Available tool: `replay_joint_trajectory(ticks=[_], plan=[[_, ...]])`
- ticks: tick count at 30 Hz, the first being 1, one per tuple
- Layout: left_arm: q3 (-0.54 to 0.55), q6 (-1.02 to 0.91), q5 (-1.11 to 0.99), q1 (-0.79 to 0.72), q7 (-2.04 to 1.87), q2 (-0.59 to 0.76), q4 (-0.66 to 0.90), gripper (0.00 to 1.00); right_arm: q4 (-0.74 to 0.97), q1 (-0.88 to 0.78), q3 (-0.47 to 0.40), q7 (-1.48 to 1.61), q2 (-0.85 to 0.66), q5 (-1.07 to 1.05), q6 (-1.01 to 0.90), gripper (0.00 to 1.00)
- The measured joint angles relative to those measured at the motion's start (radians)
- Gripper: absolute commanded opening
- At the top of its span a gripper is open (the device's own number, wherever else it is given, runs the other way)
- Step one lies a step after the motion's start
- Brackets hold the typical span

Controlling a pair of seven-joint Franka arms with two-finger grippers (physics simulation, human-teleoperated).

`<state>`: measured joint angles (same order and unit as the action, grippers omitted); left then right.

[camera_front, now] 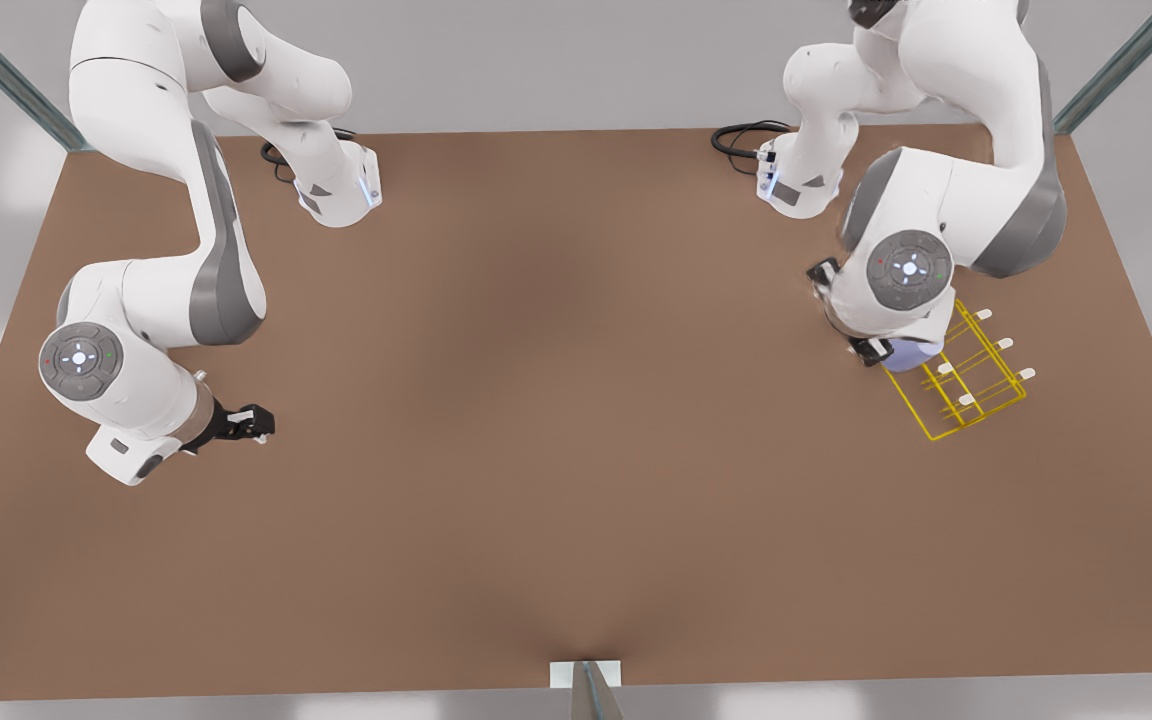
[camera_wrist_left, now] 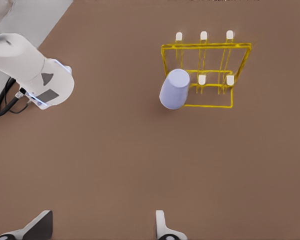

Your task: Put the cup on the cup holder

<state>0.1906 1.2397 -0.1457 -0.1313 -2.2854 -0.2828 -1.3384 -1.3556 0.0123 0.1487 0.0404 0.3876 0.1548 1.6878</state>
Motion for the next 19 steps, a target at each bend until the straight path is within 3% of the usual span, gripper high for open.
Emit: replay_joint_trajectory(ticks=[1, 3, 8, 19], plan=[[-0.046, 0.006, 0.033, 0.010, 0.124, -0.007, -0.001, 1.00, 0.000, 0.000, 0.000, 0.000, 0.000, 0.000, 0.000, 1.00], [-0.008, 0.037, 0.071, 0.034, 0.351, -0.030, 0.046, 1.00, 0.000, 0.000, 0.000, 0.000, 0.000, 0.000, 0.000, 1.00], [-0.058, 0.233, 0.173, 0.081, 0.828, 0.055, -0.033, 1.00, 0.001, 0.001, 0.000, 0.000, 0.001, -0.002, 0.000, 1.00], [-0.058, 0.368, 0.187, 0.071, 1.482, 0.032, -0.021, 1.00, 0.054, 0.011, 0.004, -0.041, 0.021, -0.014, -0.014, 1.00]])
